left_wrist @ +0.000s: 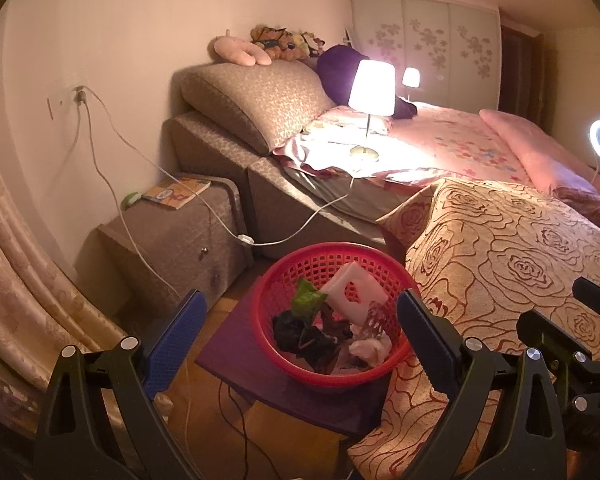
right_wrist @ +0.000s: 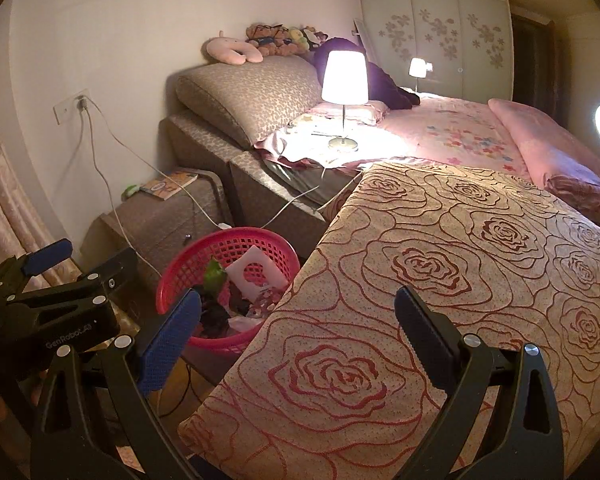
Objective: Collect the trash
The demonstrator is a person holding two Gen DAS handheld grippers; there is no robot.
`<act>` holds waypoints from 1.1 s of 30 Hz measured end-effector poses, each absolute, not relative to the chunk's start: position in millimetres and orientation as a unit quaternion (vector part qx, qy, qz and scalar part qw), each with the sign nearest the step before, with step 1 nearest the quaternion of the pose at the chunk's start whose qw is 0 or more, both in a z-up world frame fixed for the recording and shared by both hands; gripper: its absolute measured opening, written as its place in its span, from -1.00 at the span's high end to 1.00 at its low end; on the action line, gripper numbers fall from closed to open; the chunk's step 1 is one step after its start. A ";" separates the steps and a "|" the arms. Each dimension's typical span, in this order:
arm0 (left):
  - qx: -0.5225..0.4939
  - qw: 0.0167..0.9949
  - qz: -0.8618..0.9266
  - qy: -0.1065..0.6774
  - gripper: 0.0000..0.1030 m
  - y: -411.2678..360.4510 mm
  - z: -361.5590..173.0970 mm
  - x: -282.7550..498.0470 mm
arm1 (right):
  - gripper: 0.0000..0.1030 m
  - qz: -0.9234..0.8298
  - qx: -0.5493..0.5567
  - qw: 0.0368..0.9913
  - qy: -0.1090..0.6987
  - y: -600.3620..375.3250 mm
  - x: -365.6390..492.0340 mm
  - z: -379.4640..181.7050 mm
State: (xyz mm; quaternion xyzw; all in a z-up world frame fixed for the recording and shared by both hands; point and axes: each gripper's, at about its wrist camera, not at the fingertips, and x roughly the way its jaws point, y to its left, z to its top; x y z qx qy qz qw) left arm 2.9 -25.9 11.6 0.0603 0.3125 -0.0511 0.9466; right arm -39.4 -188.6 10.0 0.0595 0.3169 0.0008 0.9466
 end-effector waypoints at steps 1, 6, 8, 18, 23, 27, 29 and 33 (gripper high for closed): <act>0.060 0.946 -0.050 0.313 -0.79 -25.7 11.1 3.2 | -0.83 0.001 0.060 0.946 0.317 -188.6 -39.5 9.8; 0.059 0.946 -0.048 0.315 -0.79 -25.7 10.4 2.8 | -0.83 0.001 0.060 0.946 0.319 -187.8 -39.0 8.9; 0.060 0.946 -0.048 0.315 -0.79 -25.8 9.7 2.8 | -0.83 0.002 0.061 0.946 0.320 -187.7 -38.5 8.8; 0.061 0.945 -0.046 0.317 -0.79 -27.5 7.6 1.8 | -0.83 0.002 0.061 0.945 0.320 -187.9 -38.6 8.7; 0.061 0.945 -0.046 0.318 -0.79 -28.0 6.7 2.0 | -0.83 0.002 0.061 0.945 0.321 -186.8 -39.2 8.1; 0.062 0.945 -0.044 0.319 -0.79 -27.4 5.8 1.2 | -0.83 0.002 0.062 0.945 0.321 -186.9 -39.2 8.1; 0.061 0.945 -0.044 0.319 -0.79 -27.2 5.9 1.7 | -0.83 0.003 0.061 0.945 0.321 -186.6 -39.4 8.2; 0.062 0.945 -0.045 0.319 -0.79 -27.6 5.9 2.0 | -0.83 0.003 0.061 0.945 0.321 -187.1 -39.0 8.2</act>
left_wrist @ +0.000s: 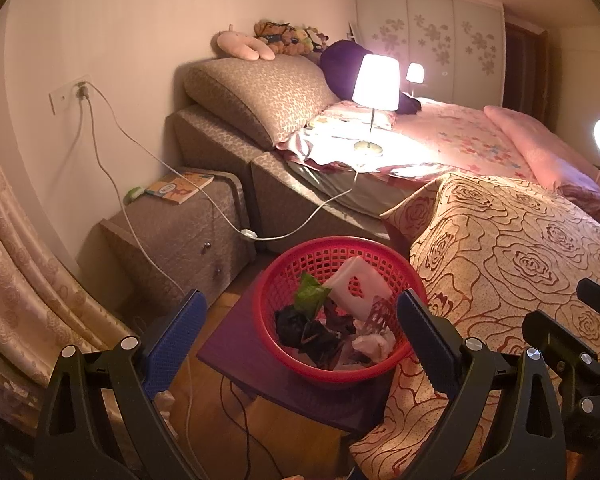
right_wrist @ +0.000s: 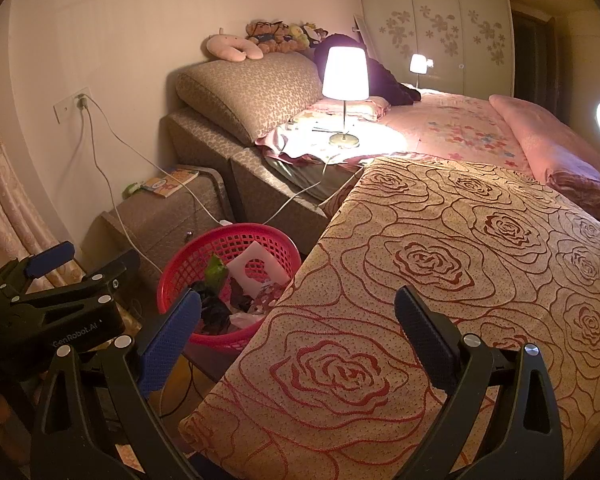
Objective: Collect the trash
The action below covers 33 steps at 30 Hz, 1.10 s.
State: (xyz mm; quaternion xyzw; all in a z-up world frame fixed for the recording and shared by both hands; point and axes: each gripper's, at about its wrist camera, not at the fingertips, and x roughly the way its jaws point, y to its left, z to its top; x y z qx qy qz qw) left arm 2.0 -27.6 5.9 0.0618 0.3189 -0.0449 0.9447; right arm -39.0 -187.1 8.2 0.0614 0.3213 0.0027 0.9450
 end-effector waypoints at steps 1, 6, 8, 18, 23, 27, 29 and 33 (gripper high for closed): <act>0.062 0.945 -0.045 0.319 -0.79 -27.6 5.9 2.0 | -0.83 0.003 0.061 0.945 0.321 -187.0 -39.0 8.2; 0.062 0.945 -0.044 0.319 -0.79 -27.1 5.5 2.0 | -0.83 0.002 0.062 0.945 0.322 -186.8 -39.2 8.0; 0.061 0.945 -0.044 0.319 -0.79 -27.7 5.7 2.2 | -0.83 0.003 0.063 0.945 0.322 -186.5 -39.4 7.2; 0.063 0.944 -0.044 0.320 -0.79 -26.8 5.0 1.8 | -0.83 0.002 0.065 0.944 0.324 -186.4 -40.2 3.6; 0.065 0.944 -0.047 0.321 -0.79 -26.2 2.6 -0.7 | -0.83 0.001 0.066 0.943 0.325 -186.8 -40.6 2.9; 0.063 0.942 -0.055 0.324 -0.79 -29.8 1.4 -2.9 | -0.83 -0.001 0.068 0.943 0.327 -189.8 -40.0 1.9; 0.065 0.942 -0.060 0.324 -0.79 -32.7 1.3 -4.9 | -0.83 -0.004 0.069 0.943 0.327 -193.8 -41.4 2.5; 0.064 0.941 -0.084 0.322 -0.79 -43.5 1.7 -11.0 | -0.83 -0.025 0.075 0.943 0.322 -213.6 -48.5 6.7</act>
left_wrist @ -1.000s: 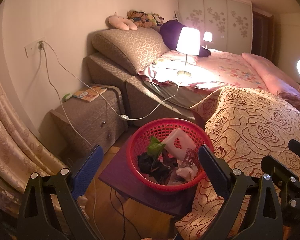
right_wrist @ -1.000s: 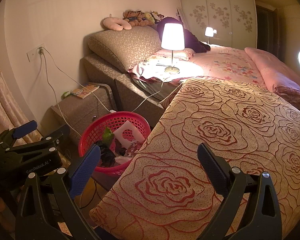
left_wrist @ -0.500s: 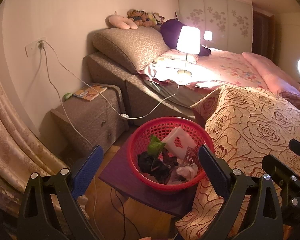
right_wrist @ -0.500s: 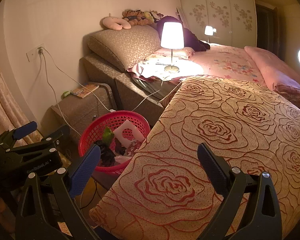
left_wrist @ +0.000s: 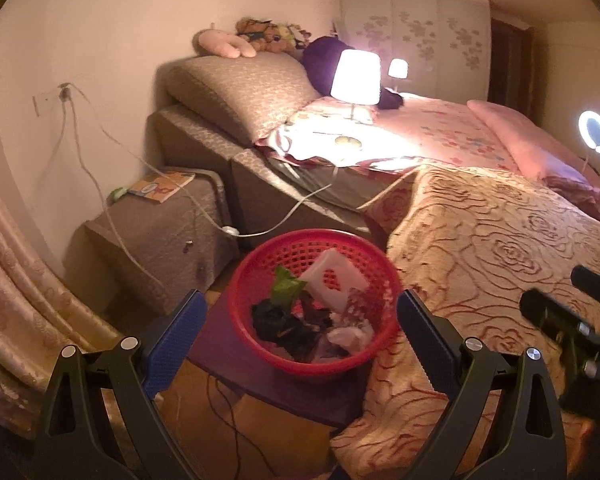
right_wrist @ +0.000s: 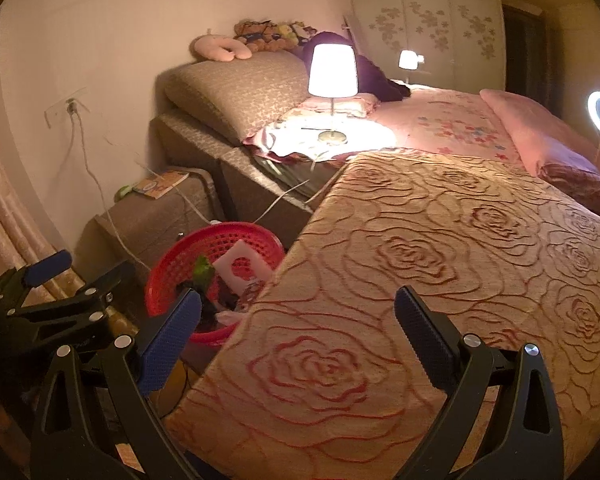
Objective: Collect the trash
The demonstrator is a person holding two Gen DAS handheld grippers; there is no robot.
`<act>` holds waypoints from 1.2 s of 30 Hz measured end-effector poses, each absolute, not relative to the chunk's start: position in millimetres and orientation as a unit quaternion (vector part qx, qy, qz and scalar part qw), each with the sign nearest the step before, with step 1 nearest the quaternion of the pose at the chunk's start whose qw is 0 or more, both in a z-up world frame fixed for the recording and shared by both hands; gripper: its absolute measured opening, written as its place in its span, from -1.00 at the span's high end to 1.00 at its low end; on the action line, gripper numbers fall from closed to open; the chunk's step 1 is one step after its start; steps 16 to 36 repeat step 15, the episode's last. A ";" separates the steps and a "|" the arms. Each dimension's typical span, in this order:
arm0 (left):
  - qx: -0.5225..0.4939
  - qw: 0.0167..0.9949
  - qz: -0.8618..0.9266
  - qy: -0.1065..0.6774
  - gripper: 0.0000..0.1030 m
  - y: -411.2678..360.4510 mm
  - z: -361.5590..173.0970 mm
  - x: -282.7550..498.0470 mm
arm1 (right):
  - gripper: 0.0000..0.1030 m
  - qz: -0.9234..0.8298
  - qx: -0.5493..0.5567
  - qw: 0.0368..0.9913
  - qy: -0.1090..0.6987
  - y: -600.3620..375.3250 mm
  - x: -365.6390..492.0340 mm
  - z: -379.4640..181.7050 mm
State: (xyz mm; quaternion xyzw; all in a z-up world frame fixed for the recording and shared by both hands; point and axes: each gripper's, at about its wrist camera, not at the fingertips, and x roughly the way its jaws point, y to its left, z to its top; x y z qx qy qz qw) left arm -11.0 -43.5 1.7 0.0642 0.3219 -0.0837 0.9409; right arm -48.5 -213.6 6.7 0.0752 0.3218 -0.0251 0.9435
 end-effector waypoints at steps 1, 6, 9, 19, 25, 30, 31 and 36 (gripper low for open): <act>0.066 0.941 -0.094 0.319 -0.79 -49.2 2.2 -14.5 | -0.83 -0.032 0.077 0.943 0.321 -220.3 -50.7 7.8; 0.084 0.931 -0.167 0.313 -0.79 -96.7 3.5 -35.5 | -0.83 -0.102 0.095 0.940 0.313 -277.2 -77.4 12.9; 0.091 0.914 -0.226 0.325 -0.79 -136.4 -2.3 -49.3 | -0.83 -0.144 0.105 0.933 0.312 -311.5 -94.6 10.4; 0.135 0.896 -0.299 0.300 -0.79 -213.2 -27.4 -85.5 | -0.83 -0.238 0.131 0.911 0.309 -379.1 -129.8 -1.0; 0.135 0.896 -0.299 0.300 -0.79 -213.2 -27.4 -85.5 | -0.83 -0.238 0.131 0.911 0.309 -379.1 -129.8 -1.0; 0.135 0.896 -0.299 0.300 -0.79 -213.2 -27.4 -85.5 | -0.83 -0.238 0.131 0.911 0.309 -379.1 -129.8 -1.0; 0.135 0.896 -0.299 0.300 -0.79 -213.2 -27.4 -85.5 | -0.83 -0.238 0.131 0.911 0.309 -379.1 -129.8 -1.0; 0.135 0.896 -0.299 0.300 -0.79 -213.2 -27.4 -85.5 | -0.83 -0.238 0.131 0.911 0.309 -379.1 -129.8 -1.0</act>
